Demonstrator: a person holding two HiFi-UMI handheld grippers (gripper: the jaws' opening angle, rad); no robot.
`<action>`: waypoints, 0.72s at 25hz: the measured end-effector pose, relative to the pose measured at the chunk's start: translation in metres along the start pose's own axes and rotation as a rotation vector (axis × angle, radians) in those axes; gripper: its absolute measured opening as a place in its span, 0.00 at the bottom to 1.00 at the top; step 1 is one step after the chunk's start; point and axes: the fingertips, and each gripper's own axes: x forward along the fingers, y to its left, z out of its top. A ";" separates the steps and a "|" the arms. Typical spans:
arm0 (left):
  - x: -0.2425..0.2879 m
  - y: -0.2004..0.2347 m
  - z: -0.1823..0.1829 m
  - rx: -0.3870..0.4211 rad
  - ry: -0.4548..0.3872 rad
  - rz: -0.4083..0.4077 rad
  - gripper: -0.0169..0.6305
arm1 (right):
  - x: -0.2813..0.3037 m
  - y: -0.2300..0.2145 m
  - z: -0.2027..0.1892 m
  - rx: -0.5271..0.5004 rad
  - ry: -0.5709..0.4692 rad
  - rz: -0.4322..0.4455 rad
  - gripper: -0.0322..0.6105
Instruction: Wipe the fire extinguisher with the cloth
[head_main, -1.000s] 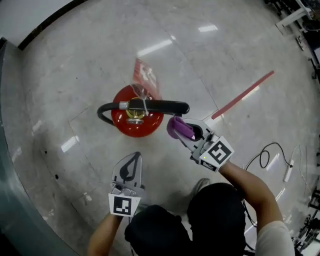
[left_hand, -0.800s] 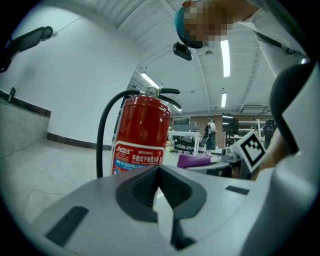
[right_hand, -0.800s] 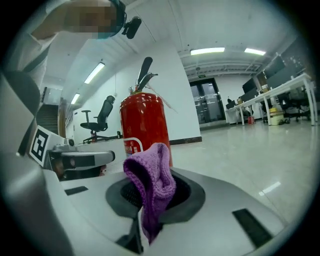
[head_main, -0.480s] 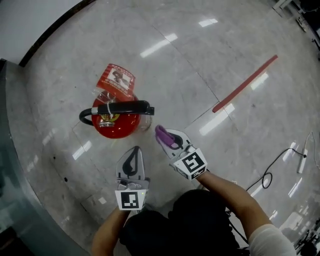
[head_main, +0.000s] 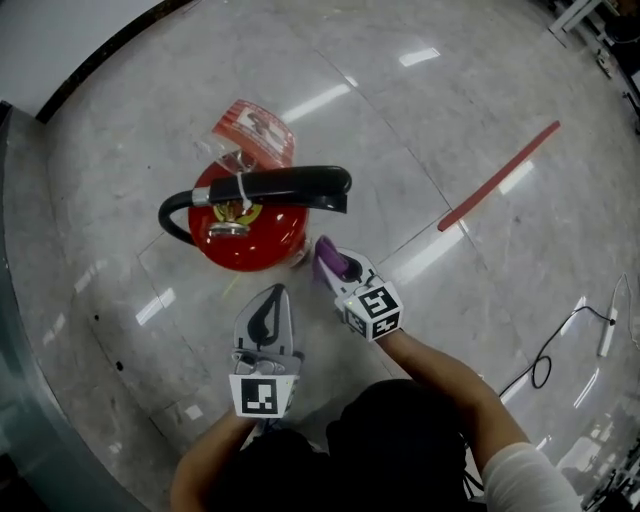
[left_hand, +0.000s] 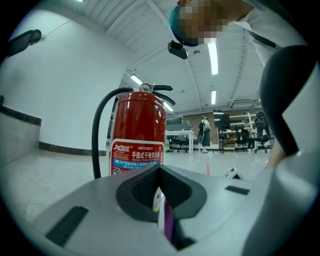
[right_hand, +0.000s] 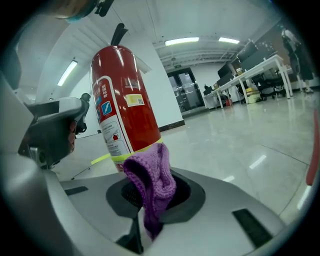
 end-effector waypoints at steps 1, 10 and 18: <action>-0.001 0.003 0.001 -0.013 -0.009 0.013 0.03 | 0.000 0.000 -0.001 0.003 0.005 -0.012 0.14; 0.003 0.007 -0.034 -0.127 0.067 0.057 0.03 | 0.018 0.000 -0.006 -0.006 0.012 -0.026 0.14; -0.003 0.019 -0.026 -0.125 0.058 0.098 0.03 | 0.022 -0.002 -0.006 0.100 -0.001 -0.016 0.14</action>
